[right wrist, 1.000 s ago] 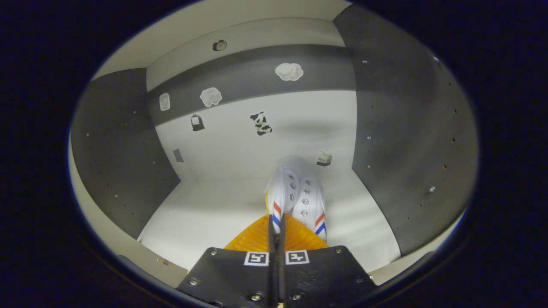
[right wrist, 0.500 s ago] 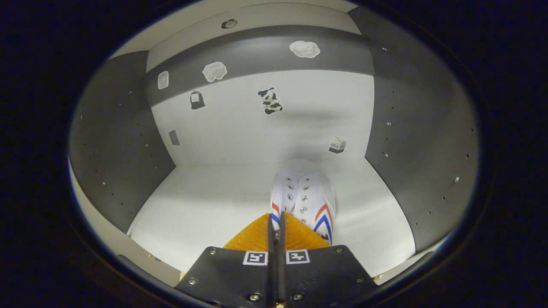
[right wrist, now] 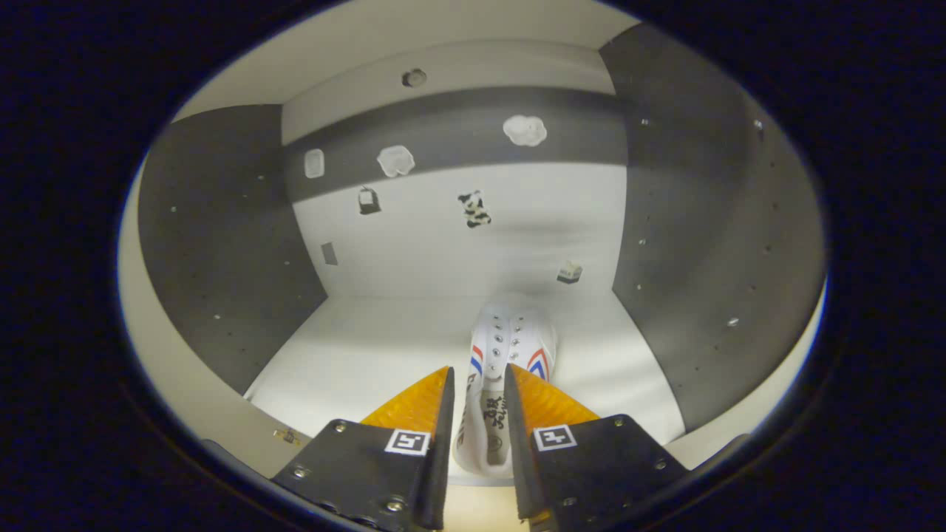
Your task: Grab one shoe with the right hand and put it into the shoe cabinet, grab the other shoe with the left hand and put it into the shoe cabinet; then close the right door with the right hand and the left door with the left hand.
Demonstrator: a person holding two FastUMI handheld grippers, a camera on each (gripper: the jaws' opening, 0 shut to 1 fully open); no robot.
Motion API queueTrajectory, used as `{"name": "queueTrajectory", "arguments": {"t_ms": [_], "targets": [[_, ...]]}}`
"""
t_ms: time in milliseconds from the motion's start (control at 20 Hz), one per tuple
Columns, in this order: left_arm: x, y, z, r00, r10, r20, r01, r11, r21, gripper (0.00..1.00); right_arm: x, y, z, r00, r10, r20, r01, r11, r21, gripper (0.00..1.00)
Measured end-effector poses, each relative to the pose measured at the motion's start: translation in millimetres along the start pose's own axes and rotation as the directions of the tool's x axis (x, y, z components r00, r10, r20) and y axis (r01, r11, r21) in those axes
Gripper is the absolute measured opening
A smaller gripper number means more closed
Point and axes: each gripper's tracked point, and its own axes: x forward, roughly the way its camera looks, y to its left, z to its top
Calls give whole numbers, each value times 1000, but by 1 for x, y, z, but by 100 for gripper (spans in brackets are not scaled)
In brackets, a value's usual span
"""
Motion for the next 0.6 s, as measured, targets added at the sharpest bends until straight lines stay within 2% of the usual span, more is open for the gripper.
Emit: {"name": "queueTrajectory", "arguments": {"t_ms": [50,300,450,600], "targets": [[0,-6,-7,1000,-17,-18,17,1000,-1,97,-17,4,6,999,14,28,-14,1000,-6,36],[4,-39,-60,982,-117,-150,116,993,-19,97,-107,23,33,982,72,176,-71,997,-11,36],[8,-51,-107,950,-158,-268,151,987,-48,98,-154,24,43,965,76,250,-77,997,-6,36],[12,-57,-162,901,-188,-392,166,982,-91,98,-193,20,47,951,68,301,-70,998,-4,36]]}}
